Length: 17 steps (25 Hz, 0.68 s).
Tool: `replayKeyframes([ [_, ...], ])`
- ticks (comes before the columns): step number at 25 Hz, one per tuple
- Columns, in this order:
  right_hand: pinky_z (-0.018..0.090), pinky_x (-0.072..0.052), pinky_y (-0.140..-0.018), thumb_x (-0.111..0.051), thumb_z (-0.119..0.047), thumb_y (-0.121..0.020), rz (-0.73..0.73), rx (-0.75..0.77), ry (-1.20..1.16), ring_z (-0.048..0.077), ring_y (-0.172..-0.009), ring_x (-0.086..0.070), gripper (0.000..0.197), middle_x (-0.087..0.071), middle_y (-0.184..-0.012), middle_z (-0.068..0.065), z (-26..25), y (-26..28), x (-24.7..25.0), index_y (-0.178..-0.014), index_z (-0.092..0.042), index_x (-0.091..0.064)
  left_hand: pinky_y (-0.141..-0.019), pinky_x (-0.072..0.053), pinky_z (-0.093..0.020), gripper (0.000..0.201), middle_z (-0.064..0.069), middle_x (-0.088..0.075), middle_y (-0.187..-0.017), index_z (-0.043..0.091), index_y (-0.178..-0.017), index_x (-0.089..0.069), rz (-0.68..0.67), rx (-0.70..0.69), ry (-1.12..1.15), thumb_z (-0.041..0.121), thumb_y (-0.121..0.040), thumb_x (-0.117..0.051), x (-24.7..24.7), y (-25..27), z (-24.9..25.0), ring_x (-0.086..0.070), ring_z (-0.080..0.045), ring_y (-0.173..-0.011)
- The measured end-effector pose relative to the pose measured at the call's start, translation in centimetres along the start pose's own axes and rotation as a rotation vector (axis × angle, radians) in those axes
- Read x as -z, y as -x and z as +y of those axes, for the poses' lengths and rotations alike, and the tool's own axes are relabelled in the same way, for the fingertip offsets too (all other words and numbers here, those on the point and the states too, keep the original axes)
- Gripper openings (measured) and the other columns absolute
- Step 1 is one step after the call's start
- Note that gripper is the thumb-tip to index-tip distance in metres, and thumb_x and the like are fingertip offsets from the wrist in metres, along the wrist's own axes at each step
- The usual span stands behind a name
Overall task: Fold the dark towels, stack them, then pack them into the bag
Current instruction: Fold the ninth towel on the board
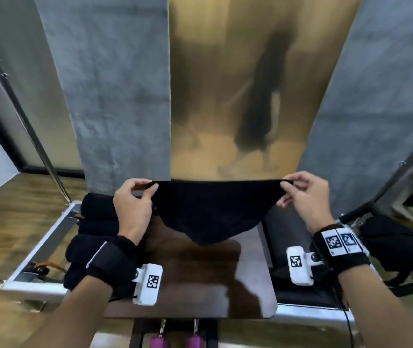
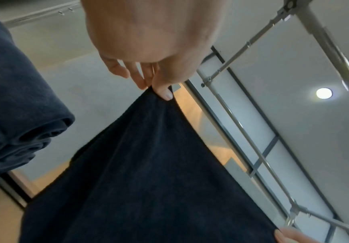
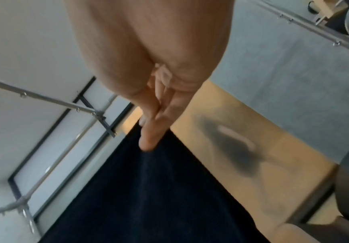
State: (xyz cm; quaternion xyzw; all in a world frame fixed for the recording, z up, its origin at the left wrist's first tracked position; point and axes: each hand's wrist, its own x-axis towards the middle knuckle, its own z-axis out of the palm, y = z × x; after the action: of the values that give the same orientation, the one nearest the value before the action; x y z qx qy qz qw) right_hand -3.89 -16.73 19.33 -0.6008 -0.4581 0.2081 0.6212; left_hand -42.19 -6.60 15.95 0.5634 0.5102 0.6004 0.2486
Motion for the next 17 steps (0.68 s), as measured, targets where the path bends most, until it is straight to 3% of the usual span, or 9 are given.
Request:
replayKeyframes([
  [2, 0.027, -0.047, -0.038, -0.072, -0.001, -0.092, 0.039, 0.035, 0.014, 0.031, -0.04, -0.063, 0.021, -0.067, -0.059, 0.011, -1.9, 0.9, 0.5, -0.08, -0.018, -0.07, -0.072, -0.05, -0.016, 0.014, 0.009, -0.071, -0.082, 0.022, -0.088, -0.073, 0.017, 0.002, 0.009, 0.019, -0.087, -0.087, 1.1, 0.2, 1.0, -0.065, -0.003, -0.073],
  [4, 0.026, -0.044, -0.037, -0.073, -0.004, -0.092, 0.059, 0.062, 0.015, 0.03, -0.037, -0.062, 0.018, -0.066, -0.057, 0.009, -3.2, 1.6, 0.9, -0.082, -0.017, -0.07, -0.061, -0.052, -0.02, 0.017, 0.011, -0.072, -0.08, 0.024, -0.086, -0.069, -0.002, 0.023, 0.064, 0.02, -0.089, -0.085, 1.8, 0.7, 1.8, -0.069, -0.01, -0.062],
  [7, 0.031, -0.055, -0.045, -0.072, -0.002, -0.093, 0.072, 0.069, -0.028, 0.032, -0.048, -0.07, 0.014, -0.07, -0.064, 0.013, -4.7, 3.0, 1.3, -0.086, -0.014, -0.069, -0.042, -0.05, -0.024, 0.015, -0.001, -0.072, -0.103, 0.018, -0.092, -0.063, -0.062, 0.094, 0.246, 0.016, -0.097, -0.077, 2.6, 1.6, 2.9, -0.074, -0.029, -0.053],
  [9, 0.032, -0.064, -0.064, -0.069, 0.004, -0.094, 0.076, 0.056, -0.097, 0.032, -0.068, -0.078, 0.013, -0.075, -0.082, 0.018, -5.2, 3.7, 1.4, -0.089, -0.008, -0.068, -0.047, -0.058, -0.028, 0.013, -0.007, -0.069, -0.109, 0.016, -0.095, -0.061, -0.097, 0.112, 0.364, 0.012, -0.101, -0.072, 2.7, 2.1, 3.7, -0.079, -0.034, -0.066],
  [11, 0.031, -0.064, -0.079, -0.067, 0.008, -0.094, 0.054, 0.052, -0.147, 0.03, -0.086, -0.079, 0.014, -0.079, -0.098, 0.015, -5.2, 4.4, 1.3, -0.09, -0.006, -0.067, -0.065, -0.065, -0.031, 0.013, -0.01, -0.07, -0.113, 0.014, -0.096, -0.06, -0.119, 0.113, 0.458, 0.005, -0.102, -0.068, 2.8, 2.3, 4.0, -0.081, -0.035, -0.084],
  [14, 0.027, -0.061, -0.086, -0.068, 0.007, -0.093, 0.063, 0.099, -0.119, 0.021, -0.1, -0.077, 0.018, -0.08, -0.106, 0.005, -4.8, 5.3, 1.3, -0.09, -0.011, -0.069, -0.09, -0.063, -0.035, 0.006, -0.009, -0.072, -0.128, 0.004, -0.102, -0.063, -0.173, 0.089, 0.495, -0.001, -0.102, -0.065, 3.0, 2.7, 3.7, -0.079, -0.03, -0.103],
  [16, 0.028, -0.062, -0.088, -0.068, 0.007, -0.094, 0.068, 0.082, -0.12, 0.022, -0.101, -0.077, 0.017, -0.08, -0.105, 0.006, -4.4, 5.8, 1.6, -0.092, -0.01, -0.07, -0.093, -0.063, -0.035, 0.004, -0.01, -0.073, -0.127, 0.001, -0.105, -0.063, -0.188, 0.093, 0.482, -0.002, -0.102, -0.064, 3.1, 2.9, 3.4, -0.077, -0.027, -0.107],
  [17, 0.031, -0.063, -0.086, -0.069, 0.006, -0.094, 0.072, 0.051, -0.125, 0.024, -0.096, -0.078, 0.014, -0.08, -0.101, 0.01, -4.2, 6.0, 1.8, -0.093, -0.007, -0.069, -0.088, -0.064, -0.035, 0.004, -0.013, -0.074, -0.119, 0.002, -0.105, -0.064, -0.184, 0.109, 0.474, -0.001, -0.102, -0.064, 3.1, 3.0, 3.4, -0.078, -0.026, -0.102],
])
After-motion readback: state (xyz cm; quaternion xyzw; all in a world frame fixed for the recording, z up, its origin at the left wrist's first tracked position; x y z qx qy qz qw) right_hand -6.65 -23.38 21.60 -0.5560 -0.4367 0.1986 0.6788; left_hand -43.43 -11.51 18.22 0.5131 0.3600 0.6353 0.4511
